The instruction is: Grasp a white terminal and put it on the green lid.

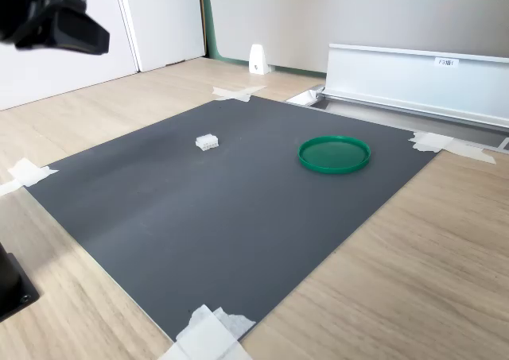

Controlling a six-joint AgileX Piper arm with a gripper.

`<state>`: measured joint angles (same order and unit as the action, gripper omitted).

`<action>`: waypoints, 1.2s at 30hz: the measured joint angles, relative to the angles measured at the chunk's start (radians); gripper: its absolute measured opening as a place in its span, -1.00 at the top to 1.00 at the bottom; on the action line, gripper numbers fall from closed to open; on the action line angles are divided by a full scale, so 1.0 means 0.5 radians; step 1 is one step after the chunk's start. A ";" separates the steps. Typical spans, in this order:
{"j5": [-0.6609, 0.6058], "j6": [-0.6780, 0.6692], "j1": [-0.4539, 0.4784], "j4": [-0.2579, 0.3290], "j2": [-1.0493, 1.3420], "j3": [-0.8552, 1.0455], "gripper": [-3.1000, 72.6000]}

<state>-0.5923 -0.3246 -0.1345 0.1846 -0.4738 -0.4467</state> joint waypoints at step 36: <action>-0.993 -1.226 0.000 -0.172 -1.890 -1.523 -0.37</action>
<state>-1.0889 -0.9378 -0.1345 0.0986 -1.4186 -1.2084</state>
